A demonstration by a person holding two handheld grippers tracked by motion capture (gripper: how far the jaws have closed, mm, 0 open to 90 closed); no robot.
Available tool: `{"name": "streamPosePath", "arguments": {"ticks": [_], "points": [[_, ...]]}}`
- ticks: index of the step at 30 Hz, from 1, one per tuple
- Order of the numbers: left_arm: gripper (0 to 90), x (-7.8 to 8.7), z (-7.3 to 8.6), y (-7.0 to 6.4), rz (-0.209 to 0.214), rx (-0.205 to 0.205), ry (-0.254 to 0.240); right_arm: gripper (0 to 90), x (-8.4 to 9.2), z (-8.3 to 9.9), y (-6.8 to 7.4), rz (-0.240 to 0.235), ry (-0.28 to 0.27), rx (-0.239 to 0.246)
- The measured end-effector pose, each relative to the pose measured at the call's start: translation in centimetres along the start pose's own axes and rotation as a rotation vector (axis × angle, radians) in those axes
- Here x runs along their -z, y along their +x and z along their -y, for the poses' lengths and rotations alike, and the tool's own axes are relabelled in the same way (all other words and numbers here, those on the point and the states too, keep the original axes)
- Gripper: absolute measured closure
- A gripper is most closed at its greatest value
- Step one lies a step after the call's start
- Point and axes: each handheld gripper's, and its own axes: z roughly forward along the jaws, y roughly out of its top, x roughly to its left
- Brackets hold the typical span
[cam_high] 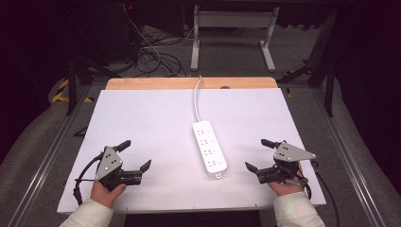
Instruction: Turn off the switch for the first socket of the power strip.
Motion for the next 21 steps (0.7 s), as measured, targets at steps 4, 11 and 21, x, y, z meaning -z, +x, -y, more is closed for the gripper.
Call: {"name": "streamPosePath", "arguments": {"ticks": [4, 11, 21], "points": [[7.7, 0.12, -0.04, -0.03, -0.002, 0.002, -0.010, 7.4, 0.01, -0.22, 0.35, 0.009, 0.007, 0.016], [7.6, 0.31, -0.12, -0.07, -0.004, 0.002, -0.018, 11.9, 0.30, -0.35, 0.34, 0.018, 0.003, 0.002], [7.7, 0.32, -0.15, -0.18, -0.007, 0.000, -0.016, 17.5, 0.15, -0.75, 0.42, 0.013, 0.020, -0.016]]}}
